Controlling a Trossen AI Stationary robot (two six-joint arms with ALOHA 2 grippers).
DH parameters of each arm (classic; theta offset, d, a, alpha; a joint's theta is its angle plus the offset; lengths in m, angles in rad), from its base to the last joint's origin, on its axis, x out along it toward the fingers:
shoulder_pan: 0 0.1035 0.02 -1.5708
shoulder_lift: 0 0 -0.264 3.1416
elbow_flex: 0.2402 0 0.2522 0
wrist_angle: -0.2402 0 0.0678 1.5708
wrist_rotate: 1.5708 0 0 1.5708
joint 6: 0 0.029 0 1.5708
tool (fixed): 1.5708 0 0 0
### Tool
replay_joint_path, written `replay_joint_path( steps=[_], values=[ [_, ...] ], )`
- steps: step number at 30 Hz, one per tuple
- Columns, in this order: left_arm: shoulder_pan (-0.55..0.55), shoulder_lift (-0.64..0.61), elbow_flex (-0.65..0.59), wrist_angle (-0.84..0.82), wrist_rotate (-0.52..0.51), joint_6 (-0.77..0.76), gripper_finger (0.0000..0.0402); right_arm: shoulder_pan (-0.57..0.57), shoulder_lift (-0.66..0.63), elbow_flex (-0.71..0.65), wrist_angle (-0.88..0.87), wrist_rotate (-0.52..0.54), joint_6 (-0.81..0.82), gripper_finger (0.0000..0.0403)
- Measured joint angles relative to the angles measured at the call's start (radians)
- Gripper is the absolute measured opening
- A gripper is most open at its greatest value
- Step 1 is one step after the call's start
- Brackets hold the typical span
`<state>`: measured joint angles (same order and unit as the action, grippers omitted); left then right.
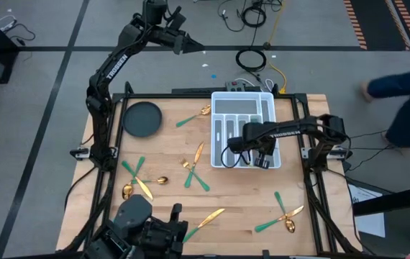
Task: Sort silverware
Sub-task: Put the top green fork into the silverware tray
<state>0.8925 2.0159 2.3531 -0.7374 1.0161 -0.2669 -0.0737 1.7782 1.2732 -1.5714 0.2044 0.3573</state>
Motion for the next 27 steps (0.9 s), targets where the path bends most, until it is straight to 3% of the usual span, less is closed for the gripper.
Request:
replay_joint_path(
  steps=[18, 27],
  values=[
    [0.0, 0.0, 0.0, 0.008, -0.004, -0.016, 0.0123, -0.044, 0.006, 0.041, 0.003, 0.008, -0.107, 0.0],
    [0.0, 0.0, 0.0, 0.033, -0.011, -0.015, 0.0123, -0.047, 0.137, 0.17, -0.003, 0.03, -0.187, 0.0]
  ],
)
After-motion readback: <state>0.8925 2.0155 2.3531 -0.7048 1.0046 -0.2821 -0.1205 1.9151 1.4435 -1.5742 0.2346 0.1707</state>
